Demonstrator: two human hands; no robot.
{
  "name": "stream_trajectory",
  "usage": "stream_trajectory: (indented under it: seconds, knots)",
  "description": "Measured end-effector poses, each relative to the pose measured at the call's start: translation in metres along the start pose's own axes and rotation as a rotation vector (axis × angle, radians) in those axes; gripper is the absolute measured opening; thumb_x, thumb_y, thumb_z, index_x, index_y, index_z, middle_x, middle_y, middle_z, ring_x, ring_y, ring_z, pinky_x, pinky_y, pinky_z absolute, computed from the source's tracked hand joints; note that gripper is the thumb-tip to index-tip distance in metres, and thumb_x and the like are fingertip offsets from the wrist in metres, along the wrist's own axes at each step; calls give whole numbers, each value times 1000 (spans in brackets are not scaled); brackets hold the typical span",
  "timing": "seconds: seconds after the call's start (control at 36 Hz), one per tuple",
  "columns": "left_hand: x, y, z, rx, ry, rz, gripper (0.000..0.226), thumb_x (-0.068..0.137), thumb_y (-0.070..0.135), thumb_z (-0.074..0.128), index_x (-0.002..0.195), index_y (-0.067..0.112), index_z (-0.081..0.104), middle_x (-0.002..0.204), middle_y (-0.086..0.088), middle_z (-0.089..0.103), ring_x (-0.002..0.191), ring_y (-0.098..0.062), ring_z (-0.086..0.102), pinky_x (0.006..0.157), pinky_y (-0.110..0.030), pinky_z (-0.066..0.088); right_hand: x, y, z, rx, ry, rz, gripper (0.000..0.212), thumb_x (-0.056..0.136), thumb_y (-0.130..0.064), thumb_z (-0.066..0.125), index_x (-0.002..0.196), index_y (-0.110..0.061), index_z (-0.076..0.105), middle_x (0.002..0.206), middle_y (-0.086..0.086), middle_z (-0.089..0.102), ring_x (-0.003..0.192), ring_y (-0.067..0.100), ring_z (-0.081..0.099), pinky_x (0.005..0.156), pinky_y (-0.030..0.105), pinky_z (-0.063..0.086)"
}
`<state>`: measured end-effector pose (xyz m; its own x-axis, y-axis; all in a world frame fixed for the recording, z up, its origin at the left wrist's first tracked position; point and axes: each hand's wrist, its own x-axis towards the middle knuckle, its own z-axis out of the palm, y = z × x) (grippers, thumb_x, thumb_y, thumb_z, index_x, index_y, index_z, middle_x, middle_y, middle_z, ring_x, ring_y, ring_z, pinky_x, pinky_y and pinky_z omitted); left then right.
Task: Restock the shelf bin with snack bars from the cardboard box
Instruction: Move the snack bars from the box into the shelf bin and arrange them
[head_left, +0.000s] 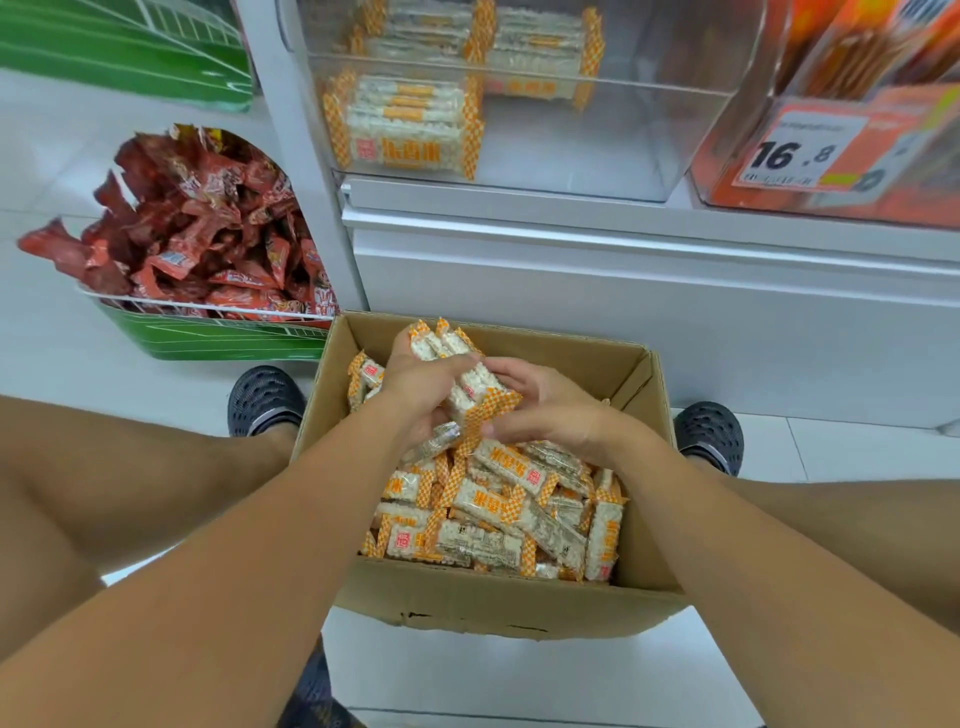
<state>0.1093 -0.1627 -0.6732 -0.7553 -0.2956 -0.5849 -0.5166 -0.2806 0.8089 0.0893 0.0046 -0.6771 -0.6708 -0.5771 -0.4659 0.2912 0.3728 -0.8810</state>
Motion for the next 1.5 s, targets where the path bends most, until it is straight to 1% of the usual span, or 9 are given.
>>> stream_trajectory:
  seconds: [0.11, 0.25, 0.47, 0.69, 0.81, 0.97, 1.17, 1.33, 1.5]
  knots:
    - [0, 6, 6, -95, 7, 21, 80, 73, 14, 86, 139, 17, 41, 108, -14, 70, 89, -33, 72, 74, -65, 55, 7, -7, 12, -280, 235, -160, 92, 63, -34, 94, 143, -25, 49, 140, -11, 53, 127, 2, 47, 92, 14, 39]
    - [-8, 26, 9, -216, -36, 11, 66, 80, 35, 81, 131, 9, 49, 112, -16, 71, 90, -31, 74, 72, -50, 61, 2, -22, 4, -257, 338, -236, 60, 74, -20, 88, 129, -18, 63, 112, -9, 68, 83, -15, 60, 77, 8, 44]
    - [-26, 74, 1, -8, -191, 76, 33, 88, 11, 72, 118, 15, 59, 104, -12, 70, 87, -27, 73, 71, -43, 61, -21, -65, -33, -209, 167, -254, 49, 81, -2, 78, 124, -22, 65, 103, -6, 70, 80, 3, 64, 73, 21, 50]
    - [-62, 166, 24, 101, -221, 405, 26, 90, 30, 69, 111, 16, 63, 95, 0, 74, 75, -15, 73, 64, -32, 60, -54, -171, -56, -514, 323, -521, 39, 77, -36, 84, 110, -22, 70, 88, -3, 71, 68, 10, 65, 61, 29, 54]
    - [-76, 240, 10, 423, -229, 594, 58, 69, 81, 53, 107, 38, 67, 119, 4, 70, 105, -22, 69, 96, -46, 53, -67, -237, -86, -717, 464, -651, 51, 70, -51, 84, 112, -25, 71, 95, -15, 71, 81, 0, 66, 70, 19, 50]
    - [-36, 283, -25, 1024, 63, 1038, 30, 102, 38, 45, 122, 25, 64, 109, 0, 70, 95, -27, 66, 83, -40, 54, -19, -295, -136, -1180, 628, -485, 55, 73, -57, 79, 115, -22, 71, 99, -6, 70, 88, 10, 62, 69, 21, 41]
    - [16, 273, -24, 1588, -26, 918, 42, 102, 39, 25, 112, 12, 56, 114, -6, 58, 113, -27, 53, 93, -38, 42, 68, -284, -160, -1344, 411, -123, 78, 76, -58, 76, 140, -21, 55, 143, 1, 53, 125, 21, 52, 104, 30, 42]
    - [21, 276, -15, 1694, -157, 688, 51, 107, 40, 18, 149, 19, 37, 157, -5, 35, 143, -22, 31, 117, -32, 25, 93, -273, -161, -1520, 405, -132, 78, 78, -53, 77, 144, -21, 52, 146, 7, 42, 135, 26, 38, 106, 30, 37]
    - [23, 277, -10, 1667, -268, 580, 59, 104, 50, 9, 158, 29, 19, 165, 8, 11, 151, -11, 8, 118, -24, 6, 101, -256, -156, -1522, 214, 18, 86, 102, -47, 46, 159, -10, -8, 167, 6, -14, 154, 19, -8, 121, 26, 4]
